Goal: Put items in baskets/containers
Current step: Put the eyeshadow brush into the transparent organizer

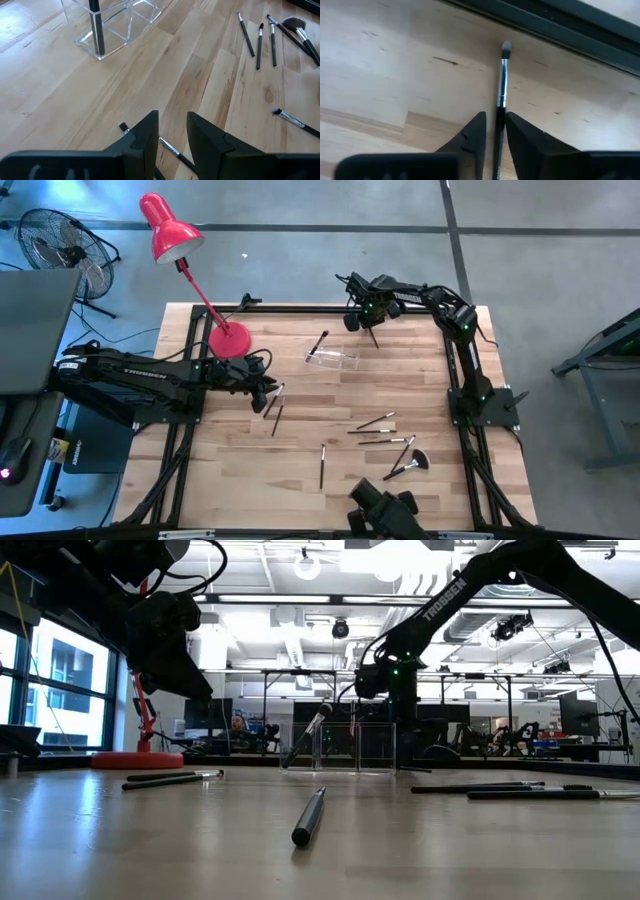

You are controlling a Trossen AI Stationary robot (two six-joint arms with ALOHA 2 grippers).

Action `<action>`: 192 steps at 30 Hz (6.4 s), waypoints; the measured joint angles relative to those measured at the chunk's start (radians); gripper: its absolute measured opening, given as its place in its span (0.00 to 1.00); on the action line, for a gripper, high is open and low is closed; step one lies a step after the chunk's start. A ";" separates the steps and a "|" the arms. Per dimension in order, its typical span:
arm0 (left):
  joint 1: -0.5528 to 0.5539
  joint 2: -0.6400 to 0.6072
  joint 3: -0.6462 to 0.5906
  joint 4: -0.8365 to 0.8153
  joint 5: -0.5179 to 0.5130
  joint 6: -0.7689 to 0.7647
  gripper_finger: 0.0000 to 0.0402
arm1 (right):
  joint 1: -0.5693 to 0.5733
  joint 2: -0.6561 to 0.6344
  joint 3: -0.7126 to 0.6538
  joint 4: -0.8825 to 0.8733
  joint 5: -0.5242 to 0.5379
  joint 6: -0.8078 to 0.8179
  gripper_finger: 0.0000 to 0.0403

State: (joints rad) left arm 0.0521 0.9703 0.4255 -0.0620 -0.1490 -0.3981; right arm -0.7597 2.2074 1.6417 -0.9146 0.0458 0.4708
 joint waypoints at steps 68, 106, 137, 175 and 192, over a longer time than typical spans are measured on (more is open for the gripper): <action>0.000 0.000 0.000 -0.045 0.055 -0.033 0.25 | 0.168 -0.811 -0.794 0.506 0.033 0.183 0.00; 0.000 0.000 0.000 0.045 -0.018 -0.266 0.25 | 0.190 -0.555 -1.285 1.465 0.095 -0.232 0.30; 0.000 0.000 0.000 0.037 -0.019 -0.254 0.25 | 0.527 -1.133 -1.304 0.507 -0.086 0.146 0.00; -0.027 0.106 0.013 0.249 0.048 -0.279 0.25 | 0.753 -0.760 -1.047 0.985 -0.107 -0.250 0.00; -0.184 0.559 0.321 0.241 -0.011 0.145 0.25 | 0.848 -0.761 -1.047 0.971 -0.069 -0.133 0.00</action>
State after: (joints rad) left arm -0.1322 1.5291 0.7463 0.1789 -0.1602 -0.2534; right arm 0.0882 1.4467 0.5945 0.0563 -0.0236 0.3378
